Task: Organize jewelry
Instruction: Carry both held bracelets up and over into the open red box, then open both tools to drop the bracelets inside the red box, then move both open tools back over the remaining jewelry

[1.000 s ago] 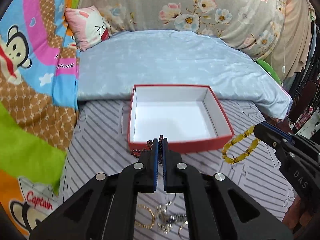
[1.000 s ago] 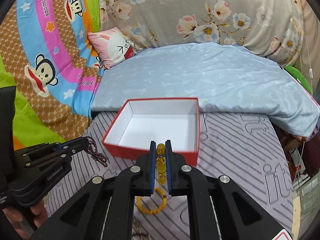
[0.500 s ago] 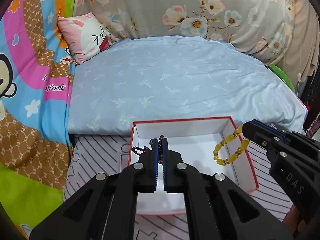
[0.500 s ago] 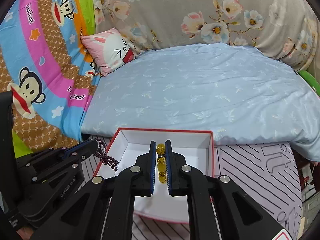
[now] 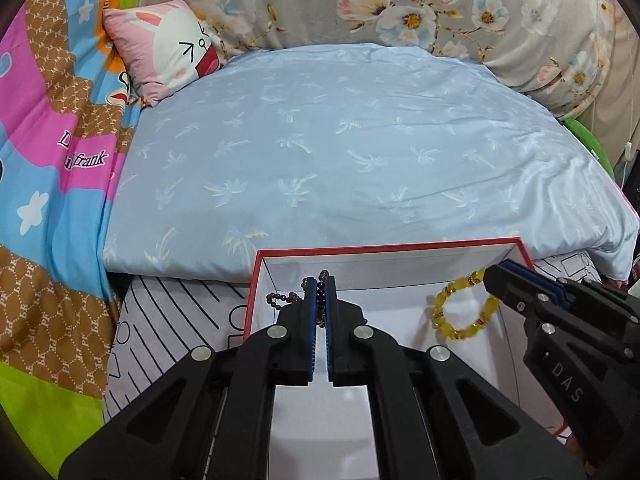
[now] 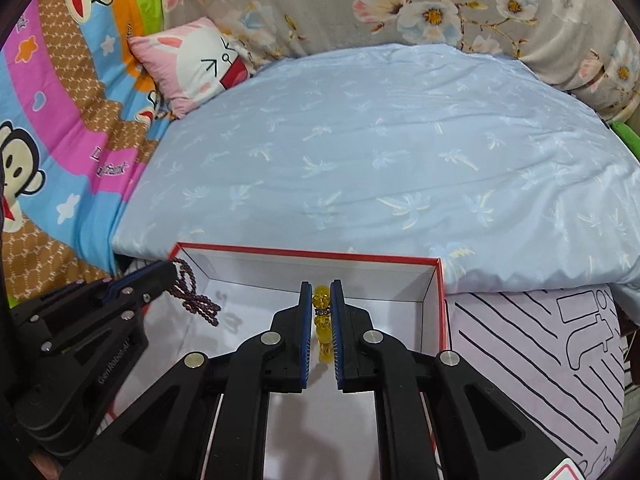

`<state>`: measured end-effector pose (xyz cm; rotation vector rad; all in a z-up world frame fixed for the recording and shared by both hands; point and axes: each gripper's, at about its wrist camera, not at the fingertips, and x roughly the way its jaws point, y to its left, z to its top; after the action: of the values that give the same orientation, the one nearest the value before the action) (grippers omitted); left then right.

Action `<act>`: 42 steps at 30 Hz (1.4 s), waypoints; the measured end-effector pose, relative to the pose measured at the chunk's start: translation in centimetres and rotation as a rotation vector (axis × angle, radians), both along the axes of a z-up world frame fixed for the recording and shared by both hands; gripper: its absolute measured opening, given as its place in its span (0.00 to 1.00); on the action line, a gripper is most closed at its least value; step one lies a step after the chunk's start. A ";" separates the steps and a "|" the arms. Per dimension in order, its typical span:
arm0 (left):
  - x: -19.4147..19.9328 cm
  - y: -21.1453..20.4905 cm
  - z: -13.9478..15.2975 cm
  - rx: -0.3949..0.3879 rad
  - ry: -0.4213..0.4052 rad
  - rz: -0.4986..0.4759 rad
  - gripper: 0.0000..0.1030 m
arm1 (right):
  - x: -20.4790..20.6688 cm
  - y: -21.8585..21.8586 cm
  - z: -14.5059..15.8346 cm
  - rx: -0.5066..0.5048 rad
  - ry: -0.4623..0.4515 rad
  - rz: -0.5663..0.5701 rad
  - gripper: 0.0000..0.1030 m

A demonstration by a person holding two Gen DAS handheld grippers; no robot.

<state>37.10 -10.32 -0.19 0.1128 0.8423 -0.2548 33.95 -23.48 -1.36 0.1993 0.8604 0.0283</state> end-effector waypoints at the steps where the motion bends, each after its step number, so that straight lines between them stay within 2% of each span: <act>1: 0.2 0.0 -0.2 0.002 0.003 0.002 0.03 | 0.2 -0.1 -0.2 -0.003 0.005 -0.001 0.08; 5: 1.0 0.1 -1.0 0.002 0.008 0.024 0.04 | 0.3 0.0 -0.6 -0.061 0.004 -0.015 0.12; 6: 1.0 0.2 -1.1 0.011 0.009 0.031 0.10 | 0.3 0.0 -0.5 -0.071 0.001 -0.018 0.16; 7: 1.0 0.3 -1.2 0.021 0.007 0.042 0.30 | 0.1 0.0 -0.3 -0.083 -0.009 -0.024 0.23; 9: 0.8 0.6 -1.1 0.028 -0.010 0.062 0.50 | -0.4 -0.1 0.2 -0.095 -0.025 -0.034 0.30; 15: -0.5 0.7 0.1 0.035 -0.035 0.055 0.49 | -2.5 0.2 2.0 -0.102 -0.070 -0.032 0.37; 31: -7.9 2.0 3.9 0.016 -0.064 0.047 0.49 | -12.0 1.8 5.7 -0.108 -0.128 -0.027 0.39; 42: -14.6 4.9 4.0 -0.016 -0.025 0.058 0.49 | -19.7 2.8 5.0 -0.109 -0.089 -0.019 0.39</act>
<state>22.49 -5.38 3.77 0.0765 0.8171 -0.2052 14.21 -20.68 3.63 0.1029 0.7687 -0.0276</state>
